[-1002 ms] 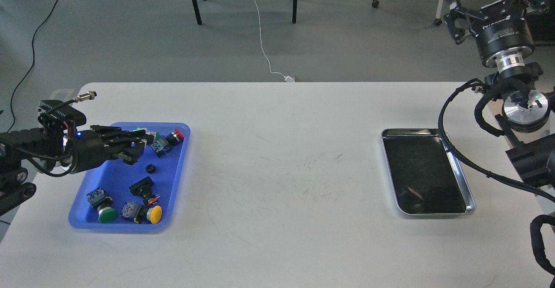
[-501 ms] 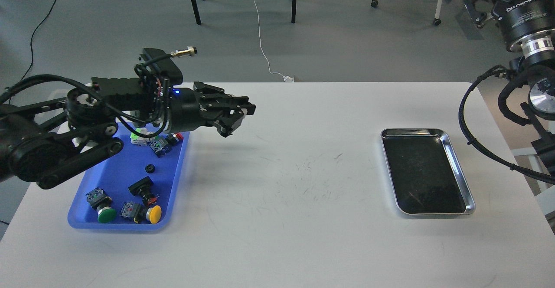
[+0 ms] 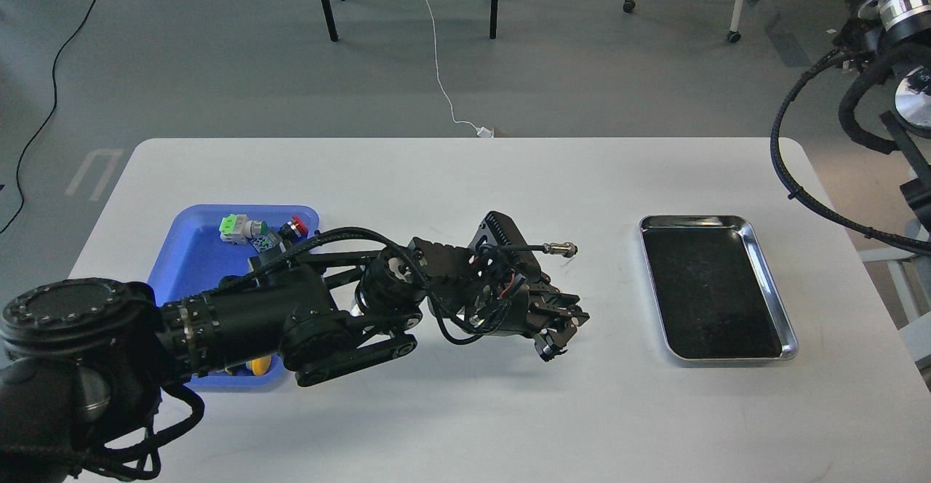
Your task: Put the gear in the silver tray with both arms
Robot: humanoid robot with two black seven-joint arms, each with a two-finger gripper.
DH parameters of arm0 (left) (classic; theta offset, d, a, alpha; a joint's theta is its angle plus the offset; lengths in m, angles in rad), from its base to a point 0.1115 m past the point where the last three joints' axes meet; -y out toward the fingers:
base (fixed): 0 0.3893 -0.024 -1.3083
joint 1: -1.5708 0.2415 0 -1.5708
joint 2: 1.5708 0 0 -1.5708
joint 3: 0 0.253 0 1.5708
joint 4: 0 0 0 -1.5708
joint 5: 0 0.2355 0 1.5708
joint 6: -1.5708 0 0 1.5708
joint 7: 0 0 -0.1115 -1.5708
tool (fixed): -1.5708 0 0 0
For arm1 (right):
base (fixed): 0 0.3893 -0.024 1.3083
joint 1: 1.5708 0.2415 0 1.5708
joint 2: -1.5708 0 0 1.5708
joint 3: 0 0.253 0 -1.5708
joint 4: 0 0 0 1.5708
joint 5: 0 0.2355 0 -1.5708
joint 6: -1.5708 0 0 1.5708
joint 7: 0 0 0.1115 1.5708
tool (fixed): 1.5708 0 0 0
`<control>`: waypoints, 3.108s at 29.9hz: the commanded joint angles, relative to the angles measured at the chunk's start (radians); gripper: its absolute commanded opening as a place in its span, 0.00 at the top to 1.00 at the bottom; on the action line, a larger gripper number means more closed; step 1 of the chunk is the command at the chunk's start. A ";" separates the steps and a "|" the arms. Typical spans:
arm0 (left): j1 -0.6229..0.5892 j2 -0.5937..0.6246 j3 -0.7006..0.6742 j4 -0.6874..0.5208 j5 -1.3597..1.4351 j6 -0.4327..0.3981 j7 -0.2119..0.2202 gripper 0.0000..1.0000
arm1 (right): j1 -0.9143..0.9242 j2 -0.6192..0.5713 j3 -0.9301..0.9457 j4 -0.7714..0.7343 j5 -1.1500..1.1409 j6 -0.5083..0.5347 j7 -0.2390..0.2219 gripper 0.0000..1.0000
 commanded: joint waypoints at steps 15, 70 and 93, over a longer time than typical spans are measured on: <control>0.014 -0.006 0.027 0.138 0.000 0.028 0.001 0.66 | -0.003 0.001 -0.015 0.001 -0.002 -0.002 0.000 0.01; 0.055 0.451 -0.720 0.243 -2.201 -0.135 -0.020 0.03 | 0.649 -0.024 -1.072 0.053 -0.413 0.104 0.012 0.01; 0.126 0.497 -0.723 0.144 -2.200 -0.107 -0.026 0.03 | 0.700 0.425 -1.721 0.170 -1.060 0.001 0.117 0.11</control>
